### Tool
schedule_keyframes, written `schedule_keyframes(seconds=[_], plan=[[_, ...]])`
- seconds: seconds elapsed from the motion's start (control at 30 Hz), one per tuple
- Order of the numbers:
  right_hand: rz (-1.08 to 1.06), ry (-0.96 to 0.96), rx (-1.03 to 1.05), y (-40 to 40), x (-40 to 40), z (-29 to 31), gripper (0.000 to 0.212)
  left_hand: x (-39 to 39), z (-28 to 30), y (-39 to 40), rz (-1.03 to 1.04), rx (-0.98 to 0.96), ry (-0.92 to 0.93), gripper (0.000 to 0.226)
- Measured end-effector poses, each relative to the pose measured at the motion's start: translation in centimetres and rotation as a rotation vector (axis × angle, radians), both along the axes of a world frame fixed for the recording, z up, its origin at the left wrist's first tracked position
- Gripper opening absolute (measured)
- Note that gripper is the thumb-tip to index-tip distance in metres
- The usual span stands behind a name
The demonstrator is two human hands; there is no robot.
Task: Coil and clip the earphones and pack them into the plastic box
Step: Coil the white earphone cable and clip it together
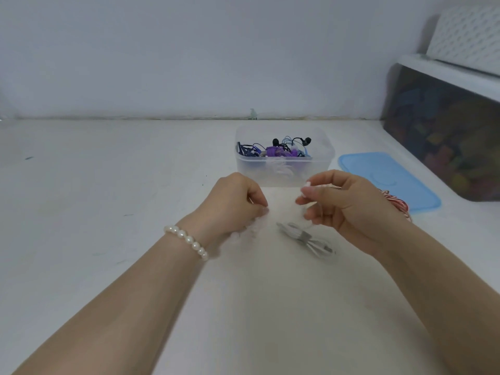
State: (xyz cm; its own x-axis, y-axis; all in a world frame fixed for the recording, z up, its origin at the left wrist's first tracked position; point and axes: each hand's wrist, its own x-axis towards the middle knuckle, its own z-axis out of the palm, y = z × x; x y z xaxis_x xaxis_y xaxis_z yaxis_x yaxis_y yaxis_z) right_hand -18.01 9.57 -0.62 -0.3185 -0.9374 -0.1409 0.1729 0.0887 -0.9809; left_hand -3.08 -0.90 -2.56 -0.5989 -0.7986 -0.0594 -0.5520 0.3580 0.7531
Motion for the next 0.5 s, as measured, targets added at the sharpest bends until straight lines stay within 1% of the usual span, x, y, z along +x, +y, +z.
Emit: schedule_keyframes(seconds=[0.1, 0.17, 0.2, 0.27, 0.37, 0.43, 0.5], plan=[[-0.030, 0.202, 0.021, -0.1, 0.0, -0.5, 0.008, -0.1, 0.1, 0.1, 0.025, -0.030, 0.083, 0.005], [-0.056, 0.351, -0.002, -0.3, 0.1, -0.7, 0.012, -0.4, 0.2, 0.1, 0.056, -0.003, 0.221, 0.007], [-0.060, 0.421, -0.015, -0.4, 0.1, -0.8, 0.014, -0.5, 0.3, 0.3, 0.063, 0.063, 0.319, 0.009], [-0.061, 0.499, -0.046, -0.5, 0.4, -0.9, 0.019, -0.8, 0.6, 1.0, 0.061, 0.291, 0.520, 0.013], [-0.064, 0.478, -0.099, -0.4, 0.4, -0.9, 0.022, -1.2, 1.0, 1.9, 0.075, 0.621, 0.725, 0.011], [-0.069, 0.401, -0.113, -0.4, 0.2, -0.8, 0.018, -1.3, 1.1, 2.2, 0.074, 0.769, 0.790, 0.010], [-0.066, 0.273, -0.126, -0.4, -0.1, -0.8, 0.016, -1.3, 1.3, 2.3, 0.065, 0.863, 0.829, 0.011]])
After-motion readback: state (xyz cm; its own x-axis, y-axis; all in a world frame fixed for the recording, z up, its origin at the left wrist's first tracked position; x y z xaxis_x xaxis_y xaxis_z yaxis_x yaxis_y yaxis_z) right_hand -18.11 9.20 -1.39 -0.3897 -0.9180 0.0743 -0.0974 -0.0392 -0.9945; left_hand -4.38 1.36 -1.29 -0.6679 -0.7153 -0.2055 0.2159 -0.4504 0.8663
